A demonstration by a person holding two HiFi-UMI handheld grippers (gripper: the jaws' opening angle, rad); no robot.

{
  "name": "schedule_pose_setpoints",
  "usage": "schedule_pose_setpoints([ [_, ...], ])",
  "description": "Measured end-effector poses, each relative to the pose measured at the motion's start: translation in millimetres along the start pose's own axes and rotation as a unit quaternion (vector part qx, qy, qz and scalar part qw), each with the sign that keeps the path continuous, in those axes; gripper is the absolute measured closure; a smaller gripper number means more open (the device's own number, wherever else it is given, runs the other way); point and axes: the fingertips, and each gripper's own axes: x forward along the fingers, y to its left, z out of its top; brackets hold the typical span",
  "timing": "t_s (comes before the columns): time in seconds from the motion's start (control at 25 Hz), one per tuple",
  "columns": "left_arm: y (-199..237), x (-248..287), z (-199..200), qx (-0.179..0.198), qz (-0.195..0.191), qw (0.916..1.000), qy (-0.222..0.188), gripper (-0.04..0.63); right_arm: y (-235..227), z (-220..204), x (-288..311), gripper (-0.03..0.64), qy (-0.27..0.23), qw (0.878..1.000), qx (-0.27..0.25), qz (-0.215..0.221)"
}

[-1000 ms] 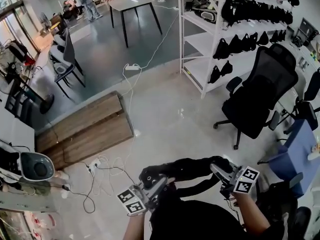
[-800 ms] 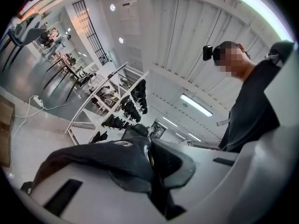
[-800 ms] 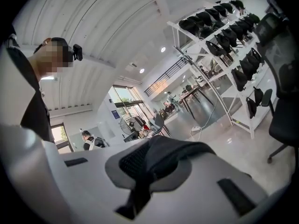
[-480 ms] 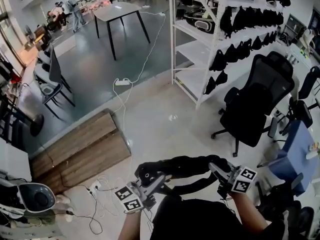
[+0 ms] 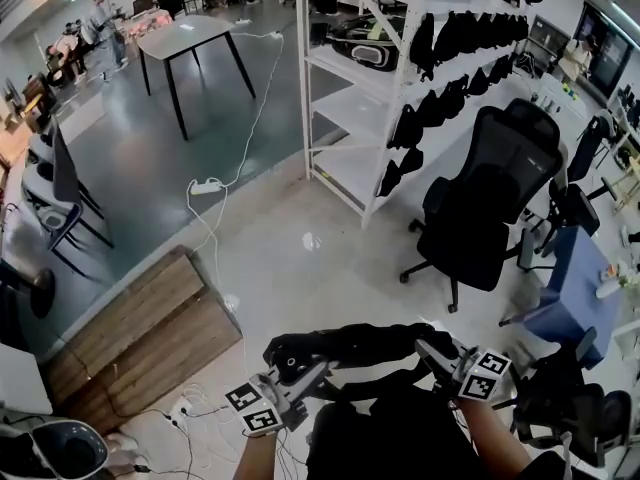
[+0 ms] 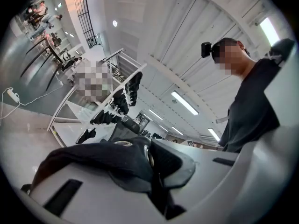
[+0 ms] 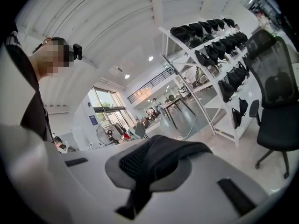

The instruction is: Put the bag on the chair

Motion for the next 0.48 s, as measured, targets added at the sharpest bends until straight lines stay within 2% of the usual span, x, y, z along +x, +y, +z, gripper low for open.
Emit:
schedule_pose_setpoints([
  [0.24, 6.0, 45.8, -4.7, -0.008, -0.051, 0.9981, 0.035, 0.575, -23.4, 10.0, -33.0, 0.606, -0.034, 0.998, 0.007, -0.048],
  [0.48, -2.0, 105.1, -16.4, -0.008, -0.086, 0.9934, 0.075, 0.575, -57.2, 19.8, -79.6, 0.606, -0.069, 0.994, 0.010, -0.084],
])
